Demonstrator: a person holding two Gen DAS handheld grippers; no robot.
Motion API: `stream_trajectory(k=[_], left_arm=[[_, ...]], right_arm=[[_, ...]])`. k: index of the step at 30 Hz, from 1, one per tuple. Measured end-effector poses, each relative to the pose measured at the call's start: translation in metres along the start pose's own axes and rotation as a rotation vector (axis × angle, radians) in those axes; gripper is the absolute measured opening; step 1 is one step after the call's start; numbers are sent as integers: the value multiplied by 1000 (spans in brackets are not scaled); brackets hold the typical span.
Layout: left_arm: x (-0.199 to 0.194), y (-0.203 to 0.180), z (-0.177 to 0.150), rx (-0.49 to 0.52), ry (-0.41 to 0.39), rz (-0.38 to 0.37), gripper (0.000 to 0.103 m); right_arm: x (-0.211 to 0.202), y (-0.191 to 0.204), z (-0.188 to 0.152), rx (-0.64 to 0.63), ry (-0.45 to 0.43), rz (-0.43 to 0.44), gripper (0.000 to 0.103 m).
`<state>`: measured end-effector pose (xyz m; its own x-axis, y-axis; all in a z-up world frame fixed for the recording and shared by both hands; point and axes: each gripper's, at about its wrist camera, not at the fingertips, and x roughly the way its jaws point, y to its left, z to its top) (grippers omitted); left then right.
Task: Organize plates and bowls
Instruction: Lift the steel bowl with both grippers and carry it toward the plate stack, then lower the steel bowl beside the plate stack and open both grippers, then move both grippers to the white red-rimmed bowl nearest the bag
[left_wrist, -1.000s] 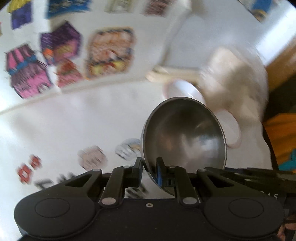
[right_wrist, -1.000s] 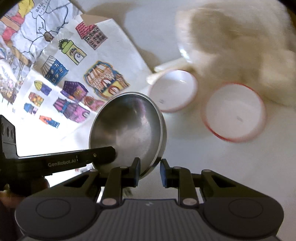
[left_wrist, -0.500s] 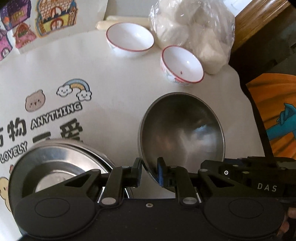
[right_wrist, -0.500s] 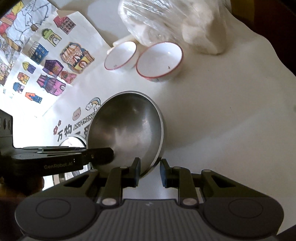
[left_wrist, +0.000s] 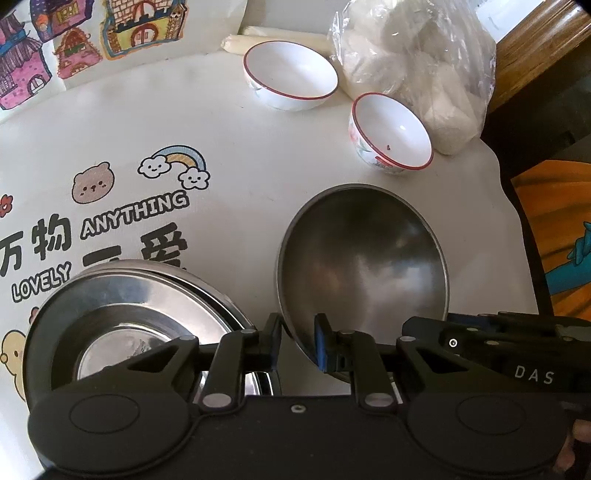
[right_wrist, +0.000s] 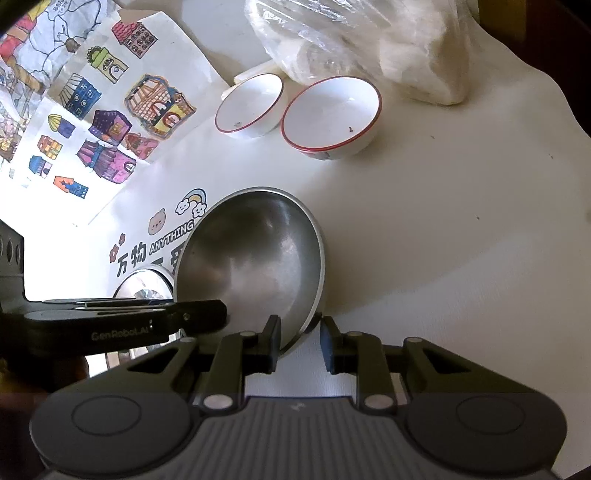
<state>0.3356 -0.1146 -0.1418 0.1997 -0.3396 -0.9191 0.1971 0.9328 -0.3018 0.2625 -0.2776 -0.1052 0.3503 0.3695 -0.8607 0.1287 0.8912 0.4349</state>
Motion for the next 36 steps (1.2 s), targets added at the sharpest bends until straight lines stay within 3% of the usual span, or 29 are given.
stream_trajectory(k=[4, 10, 13, 14, 15, 17, 23, 29, 36], left_arm=[[-8, -3, 2, -1, -19, 31, 20], [-34, -4, 8, 5, -91, 94, 44], [-43, -2, 16, -4, -133, 118, 70], [-45, -3, 19, -6, -148, 131, 82], [-46, -2, 22, -10, -160, 144, 87], [-47, -4, 31, -19, -169, 166, 98], [-33, -10, 53, -60, -129, 186, 102], [-29, -26, 66, -70, -252, 134, 102], [0, -48, 89, -48, -256, 106, 102]], right_arm=[[-6, -3, 0, -5, -11, -3, 36], [-22, -9, 0, -12, -59, -12, 44], [-32, -14, 2, -11, -90, -20, 58], [-34, -15, 3, -7, -100, -27, 67], [-37, -18, 4, 0, -112, -35, 80], [-43, -24, 7, 20, -141, -43, 94], [-51, -42, 14, 49, -191, -63, 103], [-51, -63, 16, 65, -218, -89, 103], [-47, -89, 29, 84, -228, -97, 103]])
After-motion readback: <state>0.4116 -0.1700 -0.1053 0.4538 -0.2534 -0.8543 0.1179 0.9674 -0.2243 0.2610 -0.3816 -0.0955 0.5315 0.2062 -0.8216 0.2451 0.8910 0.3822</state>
